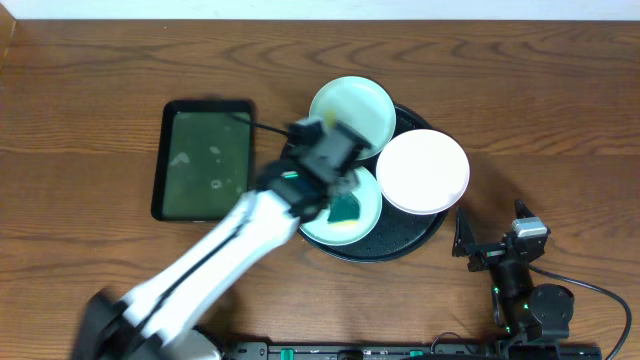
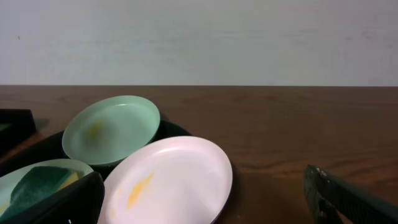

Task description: Clean dirty plates on tray and stack at the side

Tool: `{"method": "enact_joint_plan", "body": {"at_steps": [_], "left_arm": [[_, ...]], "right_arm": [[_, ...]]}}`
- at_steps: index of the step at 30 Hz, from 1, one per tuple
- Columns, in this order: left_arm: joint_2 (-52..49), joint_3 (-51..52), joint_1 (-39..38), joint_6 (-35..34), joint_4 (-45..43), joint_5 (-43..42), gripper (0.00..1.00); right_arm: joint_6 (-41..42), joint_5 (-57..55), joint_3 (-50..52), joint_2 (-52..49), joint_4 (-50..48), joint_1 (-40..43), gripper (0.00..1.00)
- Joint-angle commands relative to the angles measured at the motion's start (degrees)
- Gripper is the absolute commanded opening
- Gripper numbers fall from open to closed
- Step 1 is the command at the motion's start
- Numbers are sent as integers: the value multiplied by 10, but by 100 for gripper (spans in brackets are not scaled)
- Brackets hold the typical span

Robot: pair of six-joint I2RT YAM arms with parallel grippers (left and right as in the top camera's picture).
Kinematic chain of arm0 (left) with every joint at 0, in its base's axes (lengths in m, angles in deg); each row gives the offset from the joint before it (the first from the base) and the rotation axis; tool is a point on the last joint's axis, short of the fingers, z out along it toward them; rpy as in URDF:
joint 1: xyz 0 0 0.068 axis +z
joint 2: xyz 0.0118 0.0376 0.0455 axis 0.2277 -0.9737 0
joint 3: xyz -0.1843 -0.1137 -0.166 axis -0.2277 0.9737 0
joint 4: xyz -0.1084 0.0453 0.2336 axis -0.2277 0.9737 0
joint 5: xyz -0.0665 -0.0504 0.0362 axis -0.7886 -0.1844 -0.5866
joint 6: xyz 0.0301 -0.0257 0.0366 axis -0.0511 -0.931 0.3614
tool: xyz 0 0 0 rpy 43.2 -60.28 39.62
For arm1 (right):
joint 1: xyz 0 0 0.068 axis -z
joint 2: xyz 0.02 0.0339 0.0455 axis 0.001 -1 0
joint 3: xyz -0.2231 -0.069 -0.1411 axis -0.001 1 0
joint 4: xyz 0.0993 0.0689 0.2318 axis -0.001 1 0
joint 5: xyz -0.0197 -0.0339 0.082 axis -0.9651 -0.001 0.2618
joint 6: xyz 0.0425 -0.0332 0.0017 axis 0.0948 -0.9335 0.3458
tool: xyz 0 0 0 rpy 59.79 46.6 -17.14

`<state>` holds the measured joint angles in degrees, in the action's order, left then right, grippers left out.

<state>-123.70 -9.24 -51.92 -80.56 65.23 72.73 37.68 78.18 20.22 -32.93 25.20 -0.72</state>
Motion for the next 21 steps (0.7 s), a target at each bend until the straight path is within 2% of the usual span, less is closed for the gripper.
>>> {"method": "enact_joint_plan", "body": {"at_steps": [1, 6, 7, 10, 12, 14, 17, 19, 21], "left_arm": [[78, -2, 55, 43, 30, 9, 63], [154, -2, 147, 75, 90, 9, 64], [163, -2, 164, 74, 102, 9, 70], [180, -2, 208, 74, 138, 9, 75], [183, -2, 229, 74, 157, 9, 77], [181, -2, 244, 74, 171, 9, 78], [177, -2, 254, 74, 178, 9, 79], [174, -2, 254, 74, 178, 9, 79], [170, -2, 254, 74, 180, 9, 79]], "right_arm": [[-7, -1, 2, 3, 1, 5, 99], [7, -4, 2, 3, -47, 4, 99], [30, 19, 2, 3, -61, 4, 99], [82, 59, 2, 3, -133, 4, 99], [107, 77, 2, 3, -227, 4, 99], [103, 93, 2, 3, -366, 4, 99], [101, 42, -26, 0, -518, 4, 99], [80, 12, -80, -5, -528, 4, 99], [27, 12, -170, -21, -460, 4, 99]]}}
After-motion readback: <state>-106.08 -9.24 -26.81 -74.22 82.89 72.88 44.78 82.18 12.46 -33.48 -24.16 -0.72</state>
